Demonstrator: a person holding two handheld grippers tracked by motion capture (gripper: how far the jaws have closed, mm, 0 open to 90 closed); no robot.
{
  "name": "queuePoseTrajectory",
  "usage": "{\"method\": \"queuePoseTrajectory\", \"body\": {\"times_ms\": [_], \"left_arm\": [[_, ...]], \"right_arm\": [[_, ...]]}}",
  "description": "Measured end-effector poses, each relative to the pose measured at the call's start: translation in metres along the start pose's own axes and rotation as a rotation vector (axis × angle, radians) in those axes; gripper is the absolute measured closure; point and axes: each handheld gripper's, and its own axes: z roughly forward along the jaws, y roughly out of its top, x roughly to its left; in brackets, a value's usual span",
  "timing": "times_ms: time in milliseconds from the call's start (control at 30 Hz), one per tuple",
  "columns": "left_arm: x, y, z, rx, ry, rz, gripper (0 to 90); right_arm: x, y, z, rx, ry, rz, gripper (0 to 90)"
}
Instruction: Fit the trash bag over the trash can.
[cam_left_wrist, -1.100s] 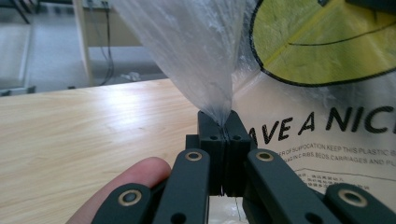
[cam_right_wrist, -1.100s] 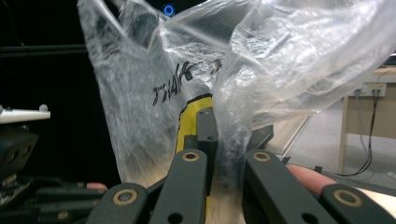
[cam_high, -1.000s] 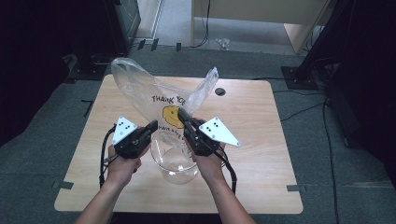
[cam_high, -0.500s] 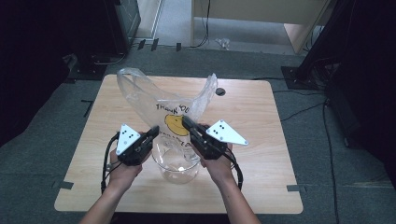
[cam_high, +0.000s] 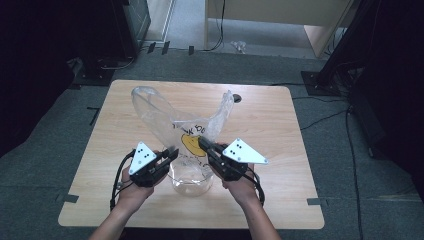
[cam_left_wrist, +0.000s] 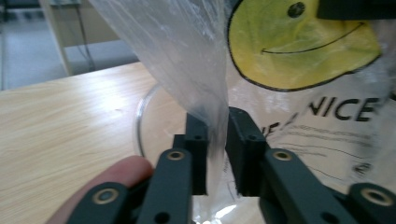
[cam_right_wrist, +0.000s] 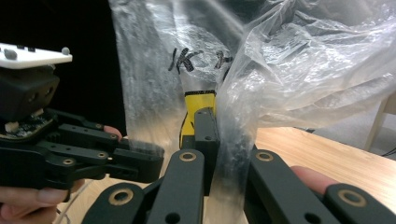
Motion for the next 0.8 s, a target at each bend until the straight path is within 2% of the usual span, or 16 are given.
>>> {"method": "queuePoseTrajectory", "body": {"times_ms": [33,67,133,200,300,333,367,400,500,533,567,600,667,733,800], "left_arm": [[0.0,0.0,0.0,-0.002,-0.006,0.0,56.4],[0.0,0.001,-0.001,-0.004,-0.009,0.001,56.4],[0.003,0.006,-0.003,-0.021,-0.005,-0.026,41.3],[0.004,0.009,-0.005,-0.029,-0.001,-0.035,39.3],[0.011,0.017,-0.01,-0.071,0.025,-0.065,37.8],[0.013,0.019,-0.011,-0.091,0.043,-0.075,41.2],[0.015,0.021,-0.013,-0.11,0.065,-0.08,51.8],[0.016,0.022,-0.014,-0.121,0.08,-0.078,51.8],[0.013,0.02,-0.012,-0.112,0.079,-0.038,75.7],[0.01,0.017,-0.01,-0.092,0.061,-0.016,83.0],[0.01,0.017,-0.01,-0.092,0.061,-0.016,85.5],[0.009,0.015,-0.009,-0.085,0.054,-0.013,85.5],[0.009,0.011,-0.008,-0.069,0.051,-0.005,87.8],[0.01,0.006,-0.007,-0.052,0.049,-0.005,88.2],[0.011,0.003,-0.006,-0.033,0.044,0.006,88.0]], "right_arm": [[0.001,-0.003,-0.001,0.002,0.0,-0.01,88.0],[0.001,-0.003,-0.001,0.002,0.0,-0.01,88.0],[0.002,-0.008,-0.001,0.013,0.001,-0.023,88.0],[0.003,-0.009,0.0,0.017,-0.001,-0.023,88.0],[0.003,-0.013,0.0,0.033,0.001,-0.032,87.9],[0.003,-0.013,-0.001,0.033,0.008,-0.033,87.9],[0.003,-0.014,-0.001,0.035,0.012,-0.038,87.4],[0.003,-0.014,-0.001,0.035,0.012,-0.038,87.4],[0.002,-0.015,-0.002,0.034,0.03,-0.04,83.4],[0.002,-0.015,-0.003,0.041,0.044,-0.041,75.8],[0.002,-0.015,-0.003,0.041,0.044,-0.041,75.8],[0.001,-0.014,-0.003,0.046,0.051,-0.038,67.8],[0.001,-0.014,-0.004,0.038,0.018,-0.036,51.3],[0.0,-0.013,-0.006,0.033,-0.003,-0.029,44.2],[-0.004,-0.01,-0.009,0.021,-0.024,-0.003,41.2]]}}
